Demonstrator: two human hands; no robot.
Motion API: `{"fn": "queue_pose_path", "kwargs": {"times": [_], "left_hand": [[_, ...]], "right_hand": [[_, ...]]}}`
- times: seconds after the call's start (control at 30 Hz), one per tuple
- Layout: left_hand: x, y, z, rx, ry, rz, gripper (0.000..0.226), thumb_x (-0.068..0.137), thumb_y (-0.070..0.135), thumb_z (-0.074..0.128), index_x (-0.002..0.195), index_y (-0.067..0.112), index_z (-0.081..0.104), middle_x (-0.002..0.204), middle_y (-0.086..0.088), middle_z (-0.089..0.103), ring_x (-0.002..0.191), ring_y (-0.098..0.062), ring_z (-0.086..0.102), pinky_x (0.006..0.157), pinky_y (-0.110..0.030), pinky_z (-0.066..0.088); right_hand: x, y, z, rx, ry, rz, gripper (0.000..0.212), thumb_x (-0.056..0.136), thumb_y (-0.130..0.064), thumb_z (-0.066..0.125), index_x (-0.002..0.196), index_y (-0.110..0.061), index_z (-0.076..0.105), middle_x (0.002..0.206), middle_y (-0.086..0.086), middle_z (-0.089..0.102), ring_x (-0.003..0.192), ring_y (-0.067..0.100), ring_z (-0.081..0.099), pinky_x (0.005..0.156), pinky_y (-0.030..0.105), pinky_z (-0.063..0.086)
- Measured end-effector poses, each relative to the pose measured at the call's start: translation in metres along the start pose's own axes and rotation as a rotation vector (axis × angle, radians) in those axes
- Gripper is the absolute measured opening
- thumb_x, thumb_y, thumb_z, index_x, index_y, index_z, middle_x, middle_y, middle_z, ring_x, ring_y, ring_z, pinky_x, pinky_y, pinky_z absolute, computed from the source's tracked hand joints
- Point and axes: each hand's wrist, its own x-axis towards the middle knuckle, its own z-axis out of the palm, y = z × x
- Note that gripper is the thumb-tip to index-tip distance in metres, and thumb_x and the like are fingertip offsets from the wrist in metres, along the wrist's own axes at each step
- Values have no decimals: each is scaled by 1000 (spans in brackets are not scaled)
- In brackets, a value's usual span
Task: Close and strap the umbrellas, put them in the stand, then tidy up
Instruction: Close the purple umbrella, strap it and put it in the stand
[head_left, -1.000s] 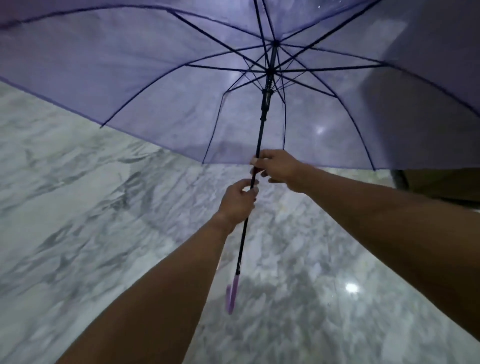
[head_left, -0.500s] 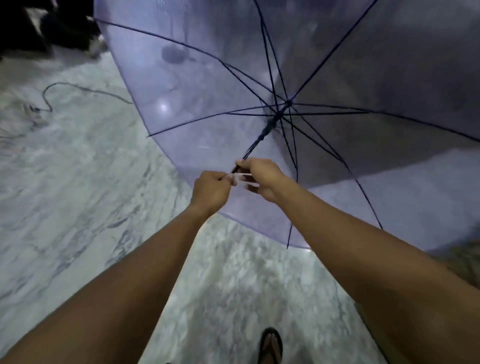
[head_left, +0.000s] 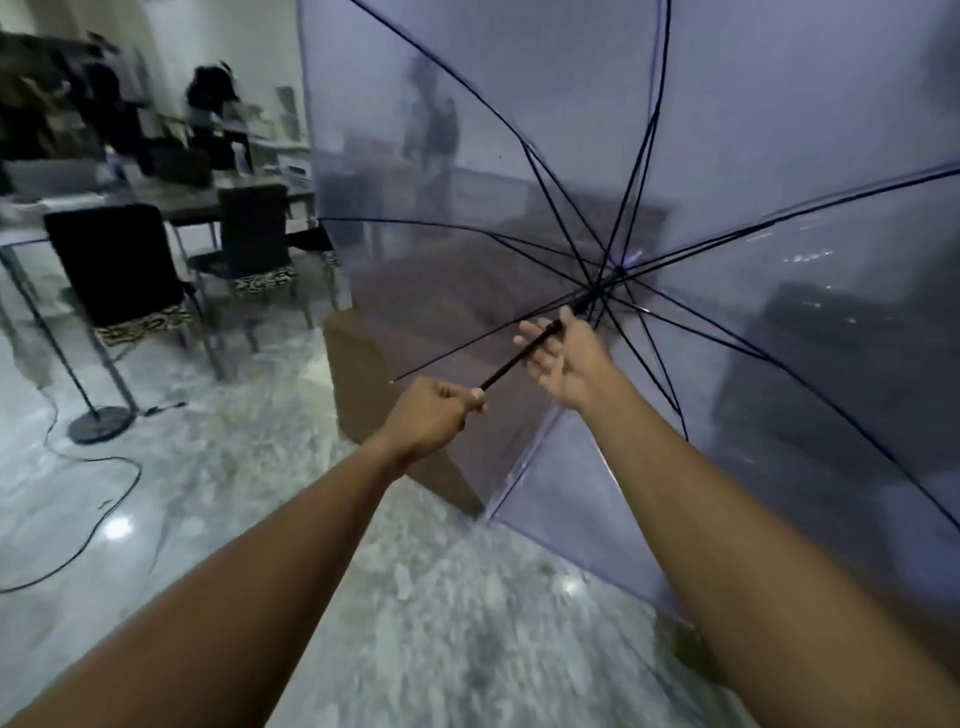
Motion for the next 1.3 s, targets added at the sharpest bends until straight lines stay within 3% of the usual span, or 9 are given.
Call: {"fn": "queue_pose_path", "kwargs": {"times": [0.1, 0.17, 0.23, 0.4, 0.6, 0.83, 1.0, 1.13, 1.3], "left_hand": [[20, 15, 9, 51, -111, 56, 33, 101, 25, 56, 90, 1, 76, 48, 3, 44, 32, -2, 32, 38, -17, 27], [31, 25, 15, 115, -231, 96, 36, 102, 27, 52, 90, 1, 74, 52, 0, 47, 32, -1, 35, 39, -17, 29], [42, 36, 23, 182, -374, 119, 41, 103, 30, 49, 84, 1, 71, 51, -2, 47, 34, -6, 39, 39, -17, 31], [60, 49, 45, 258, -738, 134, 59, 103, 45, 42, 60, 10, 63, 42, 0, 51, 38, -19, 43, 47, -25, 36], [31, 63, 54, 340, -1020, 164, 58, 105, 48, 35, 61, 14, 51, 51, -4, 45, 43, -19, 39, 52, -26, 36], [-34, 81, 13, 30, -1174, 523, 54, 107, 31, 41, 55, 20, 28, 44, 10, 24, 40, -7, 18, 43, -18, 19], [-94, 100, -21, 52, -1282, 786, 55, 107, 28, 39, 55, 19, 28, 43, 8, 24, 38, -7, 21, 45, -20, 20], [-150, 112, -23, 71, -1340, 895, 56, 107, 30, 40, 52, 18, 30, 36, 7, 31, 36, -7, 28, 48, -25, 22], [-228, 130, -29, 25, -1397, 996, 56, 105, 31, 43, 52, 14, 39, 49, -5, 40, 48, -20, 39, 56, -30, 27]], "right_hand": [[-2, -19, -12, 26, 134, -69, 39, 111, -32, 30, 98, -7, 57, 82, 6, 68, 118, 39, 63, 79, 33, 48], [-9, -29, -25, 39, 194, -115, 31, 111, -26, 31, 120, -8, 55, 77, 6, 72, 91, 37, 67, 72, 34, 53], [-17, -42, -43, 59, 247, -128, 28, 111, -25, 31, 116, -13, 56, 75, 3, 74, 72, 22, 62, 70, 31, 54], [-52, -66, -80, 39, 435, -163, 28, 108, -33, 35, 94, -17, 54, 78, -3, 73, 64, 12, 71, 59, 25, 52], [-141, -85, -90, 111, 729, -337, 39, 107, -29, 40, 73, -15, 51, 70, 2, 70, 71, 19, 64, 62, 29, 52], [-256, -77, -69, 260, 984, -561, 36, 100, -48, 53, 89, -15, 50, 77, 1, 68, 71, 15, 68, 85, 29, 54], [-349, -56, -42, 405, 1160, -798, 38, 104, -39, 49, 75, -16, 47, 41, 2, 56, 34, 12, 55, 39, 18, 48], [-430, -38, -13, 408, 1380, -910, 34, 106, -41, 43, 94, -9, 44, 57, 8, 53, 28, 13, 55, 35, 21, 48], [-485, 3, 44, 406, 1400, -982, 38, 109, -37, 36, 84, -8, 40, 58, 10, 48, 34, 18, 63, 35, 29, 53]]}}
